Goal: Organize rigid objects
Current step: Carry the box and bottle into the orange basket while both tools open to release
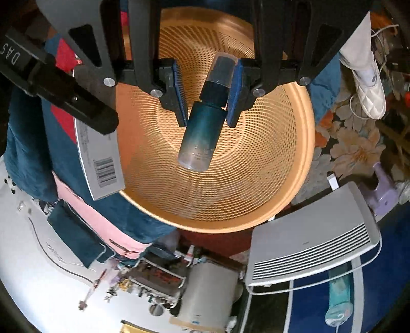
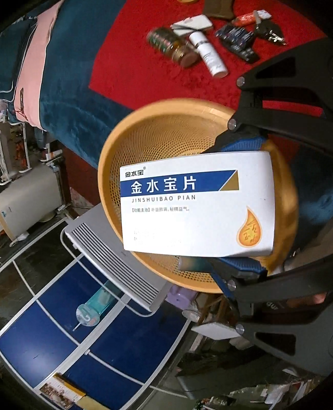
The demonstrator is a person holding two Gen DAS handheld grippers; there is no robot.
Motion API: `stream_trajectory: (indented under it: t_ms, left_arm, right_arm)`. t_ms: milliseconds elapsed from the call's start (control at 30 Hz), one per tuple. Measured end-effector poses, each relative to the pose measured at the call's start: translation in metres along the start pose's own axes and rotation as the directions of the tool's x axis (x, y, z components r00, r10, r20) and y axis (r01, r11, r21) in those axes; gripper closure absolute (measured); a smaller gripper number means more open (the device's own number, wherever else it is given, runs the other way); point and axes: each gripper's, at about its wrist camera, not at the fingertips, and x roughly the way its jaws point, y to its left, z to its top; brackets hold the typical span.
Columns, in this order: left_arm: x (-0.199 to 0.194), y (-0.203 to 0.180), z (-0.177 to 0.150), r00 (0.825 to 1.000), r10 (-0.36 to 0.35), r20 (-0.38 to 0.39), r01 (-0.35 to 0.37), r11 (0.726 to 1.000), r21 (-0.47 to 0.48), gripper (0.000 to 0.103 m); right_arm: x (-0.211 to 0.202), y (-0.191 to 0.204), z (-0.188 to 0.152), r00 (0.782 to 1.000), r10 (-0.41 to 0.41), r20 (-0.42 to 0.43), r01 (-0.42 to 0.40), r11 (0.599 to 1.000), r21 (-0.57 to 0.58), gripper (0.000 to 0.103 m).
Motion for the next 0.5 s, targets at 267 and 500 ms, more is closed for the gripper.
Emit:
stream_trajectory:
  t_ms: [267, 500]
  left_arm:
    - [0.012, 0.004, 0.001, 0.999, 0.035, -0.009, -0.035, 0.999, 0.026, 0.072]
    - [-0.011, 0.006, 0.000, 0.993, 0.092, 0.068, -0.093, 0.996, 0.017, 0.008]
  right_arm:
    - [0.013, 0.013, -0.005, 0.998, -0.047, -0.033, 0.046, 0.999, -0.029, 0.036]
    - [0.006, 0.011, -0.004, 0.998, -0.058, 0.007, 0.058, 0.998, 0.011, 0.000]
